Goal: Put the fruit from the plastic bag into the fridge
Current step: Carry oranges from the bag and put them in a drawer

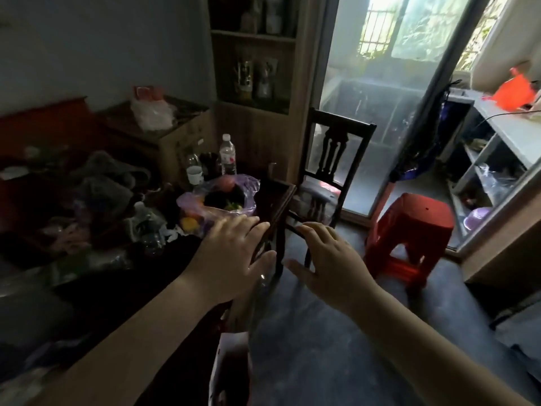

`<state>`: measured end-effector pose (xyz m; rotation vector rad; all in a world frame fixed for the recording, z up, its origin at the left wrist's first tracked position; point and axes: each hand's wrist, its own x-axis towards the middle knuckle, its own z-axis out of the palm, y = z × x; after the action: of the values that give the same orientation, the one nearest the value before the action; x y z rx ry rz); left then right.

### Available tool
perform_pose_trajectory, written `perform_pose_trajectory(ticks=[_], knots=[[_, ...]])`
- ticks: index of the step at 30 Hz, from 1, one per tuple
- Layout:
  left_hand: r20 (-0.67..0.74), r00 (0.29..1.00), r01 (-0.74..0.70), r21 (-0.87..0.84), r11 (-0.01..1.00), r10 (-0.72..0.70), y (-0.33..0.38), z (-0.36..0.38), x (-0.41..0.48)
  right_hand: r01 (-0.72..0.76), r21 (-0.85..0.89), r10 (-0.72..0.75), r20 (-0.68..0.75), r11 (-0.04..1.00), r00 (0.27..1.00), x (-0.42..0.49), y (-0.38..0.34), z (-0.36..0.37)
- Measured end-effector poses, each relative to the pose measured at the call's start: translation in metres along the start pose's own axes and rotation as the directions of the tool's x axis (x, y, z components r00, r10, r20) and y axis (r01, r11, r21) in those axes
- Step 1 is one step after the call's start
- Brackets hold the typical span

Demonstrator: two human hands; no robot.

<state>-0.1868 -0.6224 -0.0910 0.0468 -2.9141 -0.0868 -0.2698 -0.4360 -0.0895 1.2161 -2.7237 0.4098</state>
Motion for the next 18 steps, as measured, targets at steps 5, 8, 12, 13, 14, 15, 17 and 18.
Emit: perform_pose_trajectory(ticks=[5, 8, 12, 13, 14, 15, 17, 18], knots=[[0.004, 0.997, 0.078, -0.021, 0.997, -0.078, -0.036, 0.017, 0.005, 0.09, 0.026, -0.091, 0.049, 0.996, 0.995, 0.041, -0.012, 0.029], [0.019, 0.991, 0.136, -0.027, 0.99, -0.136, -0.046, 0.031, 0.016, 0.121, 0.046, -0.125, 0.077, 0.992, 0.989, 0.065, -0.002, 0.046], [0.048, 0.978, 0.207, -0.025, 0.978, -0.205, -0.059, 0.051, 0.045, 0.158, 0.079, -0.166, 0.102, 0.984, 0.981, 0.103, 0.021, 0.064], [0.05, 0.973, 0.226, -0.02, 0.974, -0.225, -0.061, 0.057, 0.054, 0.174, 0.084, -0.182, 0.108, 0.981, 0.977, 0.113, 0.029, 0.069], [0.055, 0.968, 0.247, -0.016, 0.969, -0.246, -0.063, 0.062, 0.064, 0.193, 0.088, -0.202, 0.115, 0.977, 0.973, 0.123, 0.038, 0.074], [0.058, 0.961, 0.27, -0.015, 0.963, -0.269, -0.064, 0.068, 0.074, 0.212, 0.092, -0.222, 0.12, 0.973, 0.967, 0.134, 0.047, 0.078], [0.056, 0.946, 0.32, -0.016, 0.947, -0.319, -0.065, 0.079, 0.097, 0.248, 0.109, -0.262, 0.13, 0.962, 0.956, 0.156, 0.069, 0.085], [0.058, 0.94, 0.338, -0.013, 0.941, -0.337, -0.065, 0.084, 0.111, 0.262, 0.123, -0.278, 0.14, 0.957, 0.95, 0.167, 0.081, 0.088]])
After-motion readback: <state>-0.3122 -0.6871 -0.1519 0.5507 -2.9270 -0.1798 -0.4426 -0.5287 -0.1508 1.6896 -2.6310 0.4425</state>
